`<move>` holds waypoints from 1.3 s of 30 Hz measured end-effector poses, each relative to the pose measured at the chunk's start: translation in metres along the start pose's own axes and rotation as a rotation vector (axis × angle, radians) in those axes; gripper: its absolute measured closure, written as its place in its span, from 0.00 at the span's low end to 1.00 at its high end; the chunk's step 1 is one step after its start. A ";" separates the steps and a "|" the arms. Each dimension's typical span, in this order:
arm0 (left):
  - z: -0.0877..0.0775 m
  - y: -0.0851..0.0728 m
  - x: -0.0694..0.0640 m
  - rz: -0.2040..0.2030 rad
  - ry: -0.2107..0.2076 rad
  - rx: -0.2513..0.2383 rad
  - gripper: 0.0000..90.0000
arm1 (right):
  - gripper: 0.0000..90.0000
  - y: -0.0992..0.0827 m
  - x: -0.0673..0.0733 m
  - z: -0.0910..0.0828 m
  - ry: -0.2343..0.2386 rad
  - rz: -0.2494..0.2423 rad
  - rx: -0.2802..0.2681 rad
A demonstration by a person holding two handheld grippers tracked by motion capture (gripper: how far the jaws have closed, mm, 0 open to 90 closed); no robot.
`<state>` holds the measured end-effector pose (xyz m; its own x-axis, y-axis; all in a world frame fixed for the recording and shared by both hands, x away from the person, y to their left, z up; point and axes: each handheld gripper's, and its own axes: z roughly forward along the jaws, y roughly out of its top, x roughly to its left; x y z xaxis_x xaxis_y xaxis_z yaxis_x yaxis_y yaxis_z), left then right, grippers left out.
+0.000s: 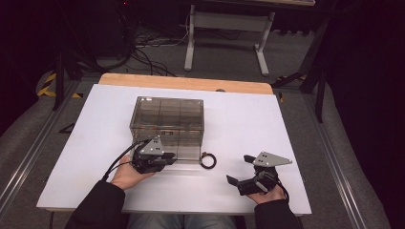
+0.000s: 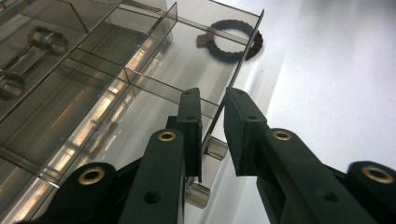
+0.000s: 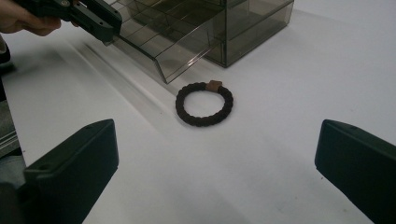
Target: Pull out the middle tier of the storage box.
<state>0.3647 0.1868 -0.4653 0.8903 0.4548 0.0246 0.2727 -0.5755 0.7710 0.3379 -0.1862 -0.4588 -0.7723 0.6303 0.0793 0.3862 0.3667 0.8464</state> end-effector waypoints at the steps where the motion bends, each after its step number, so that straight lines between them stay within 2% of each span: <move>1: 0.000 0.000 0.000 0.000 0.000 0.000 0.85 | 0.00 0.000 0.000 0.000 0.000 0.000 0.000; 8: -0.001 -0.002 -0.001 0.012 -0.002 0.004 0.85 | 0.00 0.000 0.000 0.000 0.000 0.000 -0.001; 12: -0.002 -0.002 -0.002 0.003 -0.004 0.003 0.84 | 0.00 0.000 0.000 0.000 0.000 0.000 0.000; 26: -0.013 -0.001 -0.001 -0.019 -0.040 -0.051 0.70 | 0.00 0.000 0.000 0.000 0.000 0.001 -0.001; 31: -0.017 -0.001 0.000 -0.010 -0.055 -0.064 0.65 | 0.00 0.000 0.000 0.000 0.001 0.001 0.000; 39: -0.023 0.000 -0.001 -0.014 -0.071 -0.090 0.51 | 0.00 0.000 0.001 0.000 0.006 0.000 0.001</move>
<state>0.3553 0.2021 -0.4505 0.9112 0.4110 -0.0295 0.2544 -0.5049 0.8248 0.3373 -0.1855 -0.4588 -0.7751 0.6264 0.0826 0.3866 0.3669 0.8461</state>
